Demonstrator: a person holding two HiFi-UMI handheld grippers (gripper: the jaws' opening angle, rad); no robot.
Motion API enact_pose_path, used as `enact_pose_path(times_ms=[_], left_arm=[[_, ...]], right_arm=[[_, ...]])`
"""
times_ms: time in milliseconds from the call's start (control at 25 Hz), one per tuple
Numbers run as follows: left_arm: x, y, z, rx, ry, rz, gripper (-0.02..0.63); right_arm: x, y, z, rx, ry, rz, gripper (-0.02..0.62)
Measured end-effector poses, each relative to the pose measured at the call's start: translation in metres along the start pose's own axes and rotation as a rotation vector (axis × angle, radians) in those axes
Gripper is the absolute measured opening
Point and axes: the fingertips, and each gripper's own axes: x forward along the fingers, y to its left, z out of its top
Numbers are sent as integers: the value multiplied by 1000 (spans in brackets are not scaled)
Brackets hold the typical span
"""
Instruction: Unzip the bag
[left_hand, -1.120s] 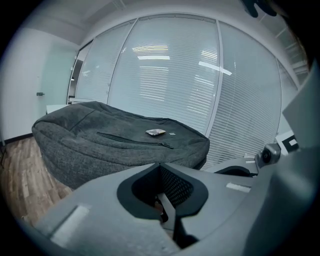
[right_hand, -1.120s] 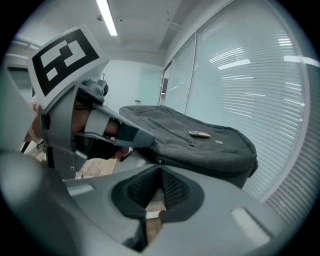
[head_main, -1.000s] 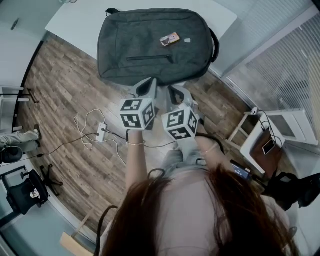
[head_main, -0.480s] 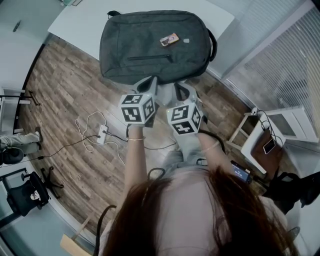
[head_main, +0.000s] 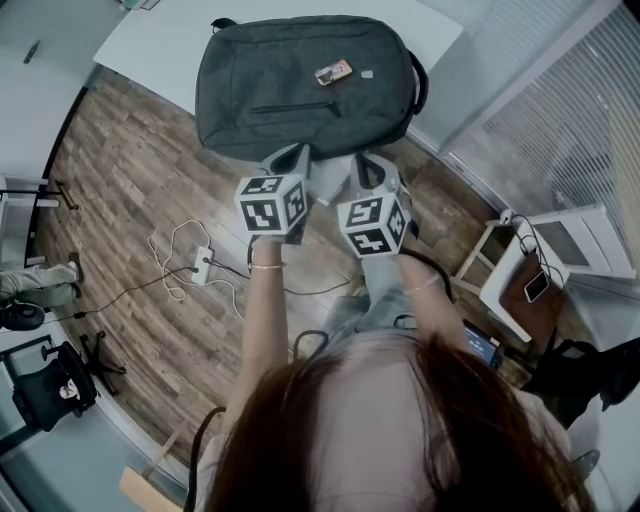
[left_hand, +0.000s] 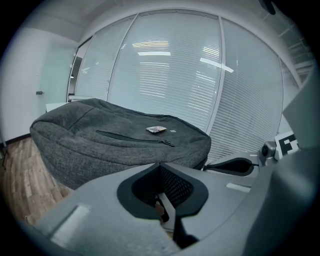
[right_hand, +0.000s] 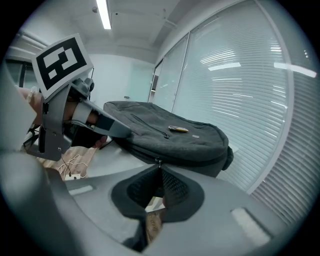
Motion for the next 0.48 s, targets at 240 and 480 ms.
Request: enact_pose_path(times_ms=[240, 480], left_arm=[[0, 0, 0, 7, 9, 22, 4], [2, 0, -1, 22, 15, 56, 4]], right_arm=[[-2, -11, -3, -25, 0, 13, 9], [-1, -19, -4, -51, -4, 47, 11]])
